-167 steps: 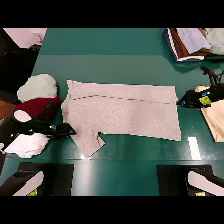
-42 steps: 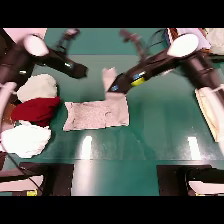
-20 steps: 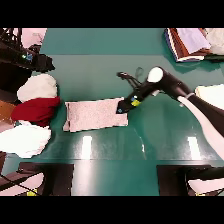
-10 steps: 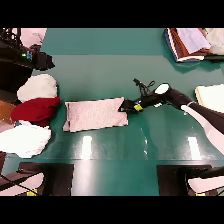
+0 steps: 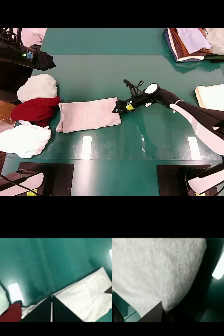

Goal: Fold the shirts.

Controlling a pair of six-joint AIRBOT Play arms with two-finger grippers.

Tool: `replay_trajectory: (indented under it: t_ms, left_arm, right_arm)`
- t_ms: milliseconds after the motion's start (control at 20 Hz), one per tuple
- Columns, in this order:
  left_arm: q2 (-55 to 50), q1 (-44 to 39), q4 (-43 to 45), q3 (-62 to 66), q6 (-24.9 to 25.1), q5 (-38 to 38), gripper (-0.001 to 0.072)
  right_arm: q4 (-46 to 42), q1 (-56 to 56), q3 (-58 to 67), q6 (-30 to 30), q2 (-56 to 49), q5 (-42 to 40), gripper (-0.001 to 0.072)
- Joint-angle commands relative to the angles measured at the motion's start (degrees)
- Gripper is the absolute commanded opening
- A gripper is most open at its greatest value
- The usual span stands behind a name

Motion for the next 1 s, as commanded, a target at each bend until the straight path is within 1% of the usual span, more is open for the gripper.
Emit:
replay_trajectory:
  t_ms: [0, 150, 250, 350, 500, 650, 800, 900, 950]
  left_arm:
    - [-0.3, 0.0, -4.8, -0.1, 0.1, 0.0, 0.0021]
    - [-0.6, 0.0, -9.1, -0.2, 0.1, 0.2, 0.0021]
    - [-0.6, 0.0, -10.5, -0.2, -0.2, 0.3, 0.0021]
    - [-0.6, -1.2, -10.9, -0.2, -1.0, 1.4, 0.0021]
    - [-0.7, -5.8, -10.9, -0.2, -1.0, 4.7, 0.0021]
    - [-1.2, -10.4, -10.9, -0.2, -1.0, 9.0, 0.0021]
    - [-2.9, -13.8, -10.9, -0.2, -1.0, 10.3, 0.0021]
    - [-4.5, -15.1, -10.8, -0.2, -1.1, 10.0, 0.0021]
    - [-5.2, -15.5, -11.0, -0.2, -1.2, 9.7, 0.0021]
  right_arm:
    - [-2.7, -5.3, 0.3, -0.5, 4.7, 2.8, 0.0012]
    - [-9.2, -15.7, 0.3, 3.2, 12.7, 6.1, 0.0012]
    - [-10.5, -24.9, 0.3, 3.4, 17.5, 9.6, 0.0012]
    - [-13.0, -34.5, 0.3, 3.4, 21.7, 11.0, 0.0012]
    - [-14.7, -48.5, 0.3, 3.3, 25.3, 9.7, 0.0011]
    - [-14.3, -59.6, 0.3, 2.7, 25.7, 7.3, 0.0011]
    - [-13.6, -66.6, 0.3, 2.0, 25.4, 2.8, 0.001]
    - [-9.7, -69.3, 0.5, 0.0, 25.1, 0.3, 0.001]
    - [-7.8, -70.2, 1.7, -0.8, 24.3, 0.5, 0.001]
